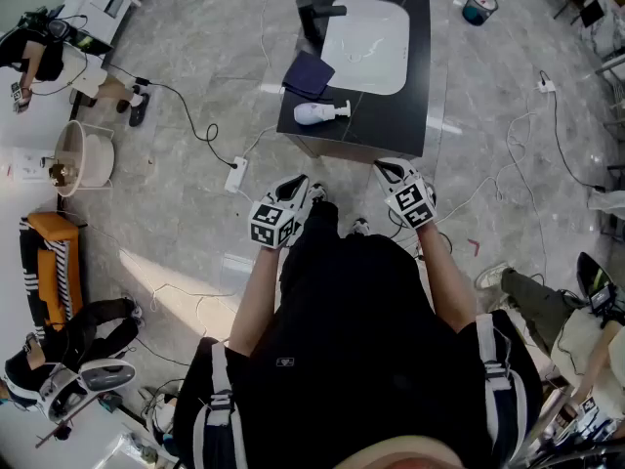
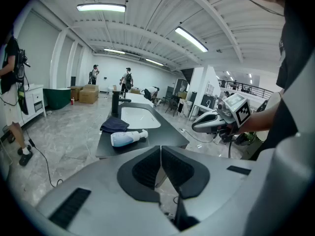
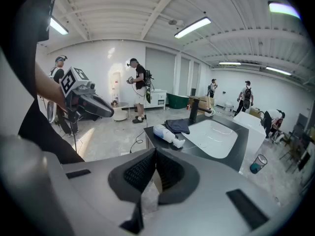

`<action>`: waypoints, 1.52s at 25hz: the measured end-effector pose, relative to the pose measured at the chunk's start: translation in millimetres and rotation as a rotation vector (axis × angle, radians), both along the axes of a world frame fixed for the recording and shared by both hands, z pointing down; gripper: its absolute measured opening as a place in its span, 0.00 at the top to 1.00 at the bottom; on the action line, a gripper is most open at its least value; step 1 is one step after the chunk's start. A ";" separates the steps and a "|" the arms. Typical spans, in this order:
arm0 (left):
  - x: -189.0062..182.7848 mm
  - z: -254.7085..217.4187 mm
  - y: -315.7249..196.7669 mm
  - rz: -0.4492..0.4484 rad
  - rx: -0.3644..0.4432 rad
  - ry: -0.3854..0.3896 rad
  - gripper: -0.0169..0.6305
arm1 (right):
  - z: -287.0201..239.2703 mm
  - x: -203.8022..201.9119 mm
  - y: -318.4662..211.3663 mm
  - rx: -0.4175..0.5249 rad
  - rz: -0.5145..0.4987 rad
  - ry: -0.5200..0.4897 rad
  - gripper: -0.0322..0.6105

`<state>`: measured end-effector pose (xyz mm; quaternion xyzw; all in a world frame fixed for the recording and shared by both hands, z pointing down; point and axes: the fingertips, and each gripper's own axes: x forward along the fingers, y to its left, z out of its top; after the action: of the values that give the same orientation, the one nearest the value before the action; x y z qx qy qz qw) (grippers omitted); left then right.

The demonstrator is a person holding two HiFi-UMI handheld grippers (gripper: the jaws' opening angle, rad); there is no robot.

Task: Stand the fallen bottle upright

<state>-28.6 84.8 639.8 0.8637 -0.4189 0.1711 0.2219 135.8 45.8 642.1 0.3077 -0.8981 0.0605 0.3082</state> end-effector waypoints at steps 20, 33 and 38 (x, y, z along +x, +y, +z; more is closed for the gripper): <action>8.8 -5.7 16.9 -0.043 0.020 0.013 0.94 | 6.9 7.0 28.3 -0.022 -0.056 0.023 0.86; -3.4 6.4 -14.2 -0.004 -0.013 0.031 0.94 | 23.7 -4.0 9.1 -0.031 -0.042 0.074 0.86; -15.1 3.2 -38.6 0.018 -0.013 0.037 0.94 | 26.5 -13.1 -8.4 -0.043 -0.022 0.089 0.86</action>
<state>-43.7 46.1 643.0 0.8690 -0.4057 0.1600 0.2336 122.7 37.4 668.6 0.2934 -0.8854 0.0628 0.3550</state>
